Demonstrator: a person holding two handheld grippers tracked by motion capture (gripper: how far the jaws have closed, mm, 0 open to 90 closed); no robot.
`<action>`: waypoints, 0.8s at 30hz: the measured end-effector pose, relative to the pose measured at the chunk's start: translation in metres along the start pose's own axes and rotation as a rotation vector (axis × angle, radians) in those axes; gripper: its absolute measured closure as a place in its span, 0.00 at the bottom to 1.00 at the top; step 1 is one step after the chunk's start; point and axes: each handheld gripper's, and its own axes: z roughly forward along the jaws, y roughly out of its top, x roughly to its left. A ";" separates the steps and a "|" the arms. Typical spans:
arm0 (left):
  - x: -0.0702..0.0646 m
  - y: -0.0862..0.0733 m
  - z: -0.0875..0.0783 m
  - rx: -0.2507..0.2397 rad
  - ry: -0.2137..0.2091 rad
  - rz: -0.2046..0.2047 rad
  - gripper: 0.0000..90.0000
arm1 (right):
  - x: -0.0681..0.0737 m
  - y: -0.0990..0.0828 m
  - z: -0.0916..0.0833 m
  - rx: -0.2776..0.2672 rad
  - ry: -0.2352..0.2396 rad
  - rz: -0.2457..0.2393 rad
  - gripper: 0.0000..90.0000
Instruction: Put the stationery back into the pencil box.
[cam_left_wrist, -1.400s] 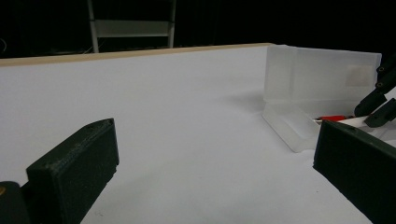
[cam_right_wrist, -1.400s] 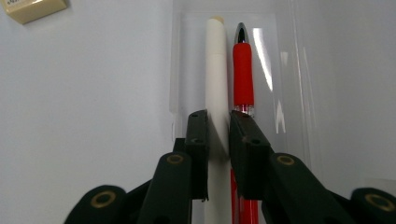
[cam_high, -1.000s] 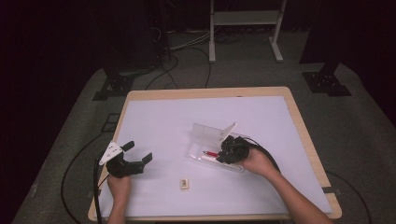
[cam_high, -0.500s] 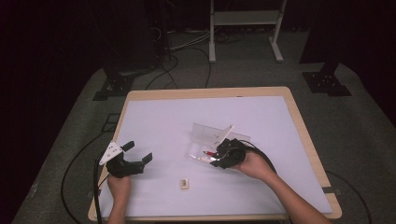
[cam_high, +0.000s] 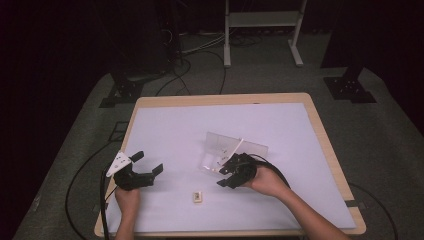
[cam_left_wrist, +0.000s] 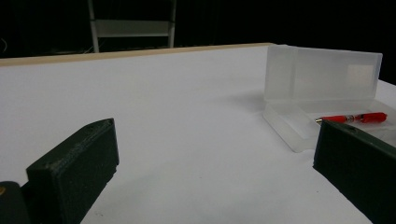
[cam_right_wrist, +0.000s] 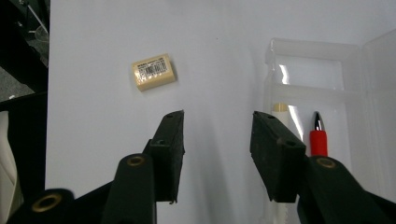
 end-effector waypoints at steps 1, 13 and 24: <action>0.000 0.000 0.000 0.000 0.000 0.001 0.00 | 0.001 0.001 0.001 0.001 0.006 -0.001 0.58; 0.000 0.000 0.000 0.000 -0.001 0.000 0.00 | 0.009 0.010 0.012 0.001 0.043 -0.021 0.52; 0.000 0.000 0.000 0.000 -0.001 0.003 0.00 | 0.016 0.019 0.021 -0.008 0.070 -0.034 0.46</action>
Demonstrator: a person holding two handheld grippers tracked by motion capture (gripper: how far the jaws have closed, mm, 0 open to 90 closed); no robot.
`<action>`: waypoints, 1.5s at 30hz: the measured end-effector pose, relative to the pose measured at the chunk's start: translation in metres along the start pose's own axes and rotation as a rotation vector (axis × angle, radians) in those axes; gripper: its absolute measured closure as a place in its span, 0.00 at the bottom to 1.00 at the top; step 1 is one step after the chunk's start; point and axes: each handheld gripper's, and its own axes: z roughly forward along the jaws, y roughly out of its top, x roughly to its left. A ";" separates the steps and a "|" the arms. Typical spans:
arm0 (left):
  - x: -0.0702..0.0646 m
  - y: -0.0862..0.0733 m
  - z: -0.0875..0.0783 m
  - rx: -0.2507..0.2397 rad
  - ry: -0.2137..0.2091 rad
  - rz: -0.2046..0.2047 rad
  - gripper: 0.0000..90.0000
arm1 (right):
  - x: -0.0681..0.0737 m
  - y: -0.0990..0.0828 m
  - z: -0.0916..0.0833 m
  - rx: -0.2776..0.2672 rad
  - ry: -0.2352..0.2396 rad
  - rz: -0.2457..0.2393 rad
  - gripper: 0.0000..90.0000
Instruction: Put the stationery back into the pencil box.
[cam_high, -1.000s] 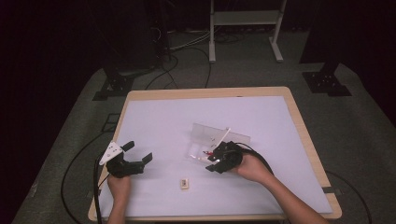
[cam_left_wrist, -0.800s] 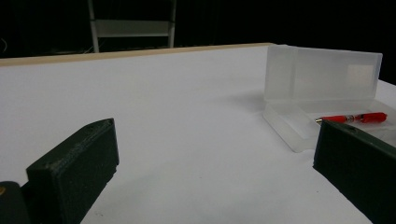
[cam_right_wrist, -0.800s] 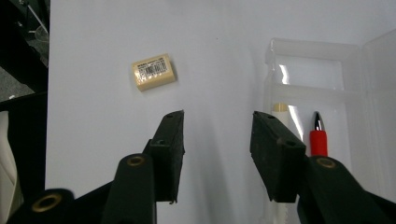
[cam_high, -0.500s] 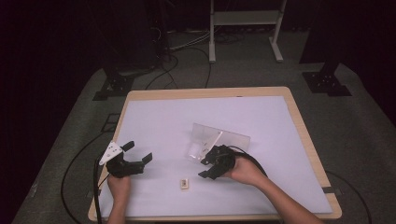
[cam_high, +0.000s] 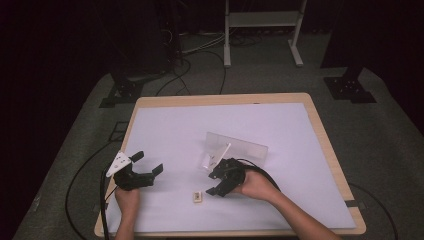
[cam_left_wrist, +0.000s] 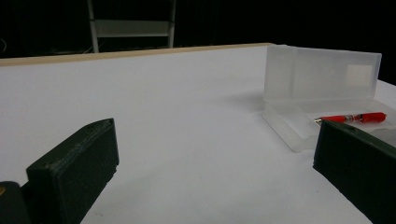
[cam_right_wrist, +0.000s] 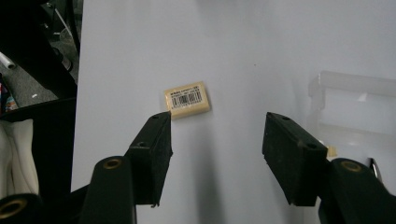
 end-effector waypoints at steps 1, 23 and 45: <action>0.000 0.000 0.000 0.000 0.000 0.000 0.00 | 0.001 0.001 0.001 -0.001 0.001 0.001 0.45; 0.000 0.000 0.000 -0.001 0.001 -0.003 0.00 | 0.007 0.014 0.019 -0.014 0.051 -0.008 0.35; 0.000 0.000 0.000 -0.002 0.000 -0.004 0.00 | 0.008 0.017 0.035 0.018 0.065 -0.035 0.36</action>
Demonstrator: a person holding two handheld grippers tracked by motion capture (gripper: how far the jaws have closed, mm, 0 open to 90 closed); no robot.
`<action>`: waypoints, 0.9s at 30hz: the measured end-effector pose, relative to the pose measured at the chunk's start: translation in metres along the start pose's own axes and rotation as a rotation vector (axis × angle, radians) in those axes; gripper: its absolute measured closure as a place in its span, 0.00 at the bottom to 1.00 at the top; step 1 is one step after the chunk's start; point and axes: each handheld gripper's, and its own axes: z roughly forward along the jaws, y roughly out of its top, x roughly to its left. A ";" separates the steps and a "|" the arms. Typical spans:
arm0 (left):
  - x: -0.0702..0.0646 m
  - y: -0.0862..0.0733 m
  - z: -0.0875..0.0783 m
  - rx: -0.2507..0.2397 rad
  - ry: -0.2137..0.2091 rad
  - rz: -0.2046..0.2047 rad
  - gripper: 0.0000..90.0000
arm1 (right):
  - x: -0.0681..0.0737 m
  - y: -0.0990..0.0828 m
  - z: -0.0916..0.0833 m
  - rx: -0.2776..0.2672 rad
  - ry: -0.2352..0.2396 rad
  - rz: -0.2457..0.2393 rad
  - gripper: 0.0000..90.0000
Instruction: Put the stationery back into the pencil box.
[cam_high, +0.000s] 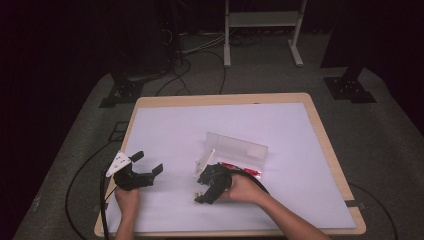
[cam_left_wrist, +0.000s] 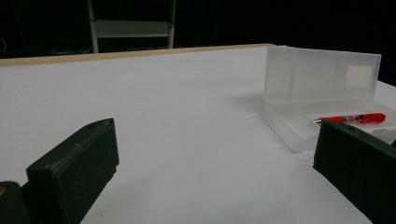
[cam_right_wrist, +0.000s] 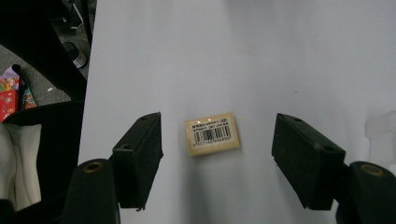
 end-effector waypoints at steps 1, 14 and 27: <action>0.000 0.000 0.000 0.000 0.000 0.000 0.00 | 0.000 0.000 0.001 0.004 0.001 0.001 0.36; 0.000 0.000 0.000 -0.003 -0.002 -0.002 0.00 | -0.001 0.001 0.018 0.046 0.005 -0.026 0.44; 0.000 0.000 0.000 -0.004 -0.002 -0.002 0.00 | -0.001 0.001 0.023 0.062 0.008 -0.044 0.57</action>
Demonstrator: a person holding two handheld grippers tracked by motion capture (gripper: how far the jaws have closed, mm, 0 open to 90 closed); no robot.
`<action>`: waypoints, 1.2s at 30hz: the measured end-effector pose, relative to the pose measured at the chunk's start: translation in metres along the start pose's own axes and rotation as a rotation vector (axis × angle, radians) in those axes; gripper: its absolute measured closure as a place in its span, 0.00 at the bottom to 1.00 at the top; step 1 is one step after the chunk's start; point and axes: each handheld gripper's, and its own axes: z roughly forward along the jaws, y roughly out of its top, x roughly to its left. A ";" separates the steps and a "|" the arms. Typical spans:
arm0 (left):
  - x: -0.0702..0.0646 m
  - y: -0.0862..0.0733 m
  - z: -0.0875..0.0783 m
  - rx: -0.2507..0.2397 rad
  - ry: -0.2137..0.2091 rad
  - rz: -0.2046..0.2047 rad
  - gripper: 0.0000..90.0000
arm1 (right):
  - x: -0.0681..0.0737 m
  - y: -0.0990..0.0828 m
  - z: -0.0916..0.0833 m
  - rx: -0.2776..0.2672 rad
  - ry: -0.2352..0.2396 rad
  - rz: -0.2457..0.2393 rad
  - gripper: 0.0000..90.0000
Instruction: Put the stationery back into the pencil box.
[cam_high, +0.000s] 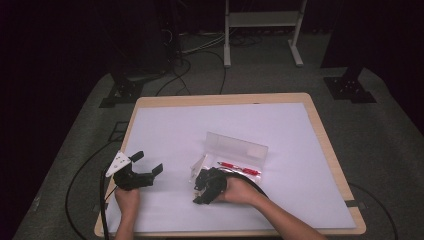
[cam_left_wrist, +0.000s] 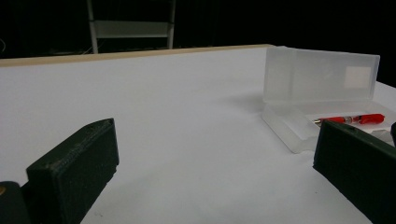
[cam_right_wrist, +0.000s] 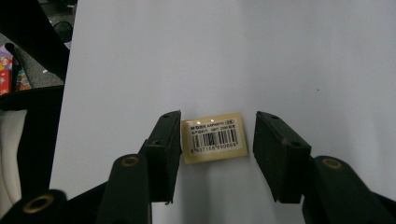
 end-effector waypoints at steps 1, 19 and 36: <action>0.000 0.000 0.000 0.000 0.000 0.000 0.00 | 0.000 0.000 0.000 0.002 0.001 -0.001 0.58; 0.000 0.000 0.000 -0.003 0.001 -0.001 0.00 | -0.005 0.000 -0.014 -0.026 -0.010 0.013 0.64; 0.000 0.000 0.000 -0.002 0.001 -0.002 0.00 | -0.016 0.002 -0.034 -0.050 -0.056 0.029 0.64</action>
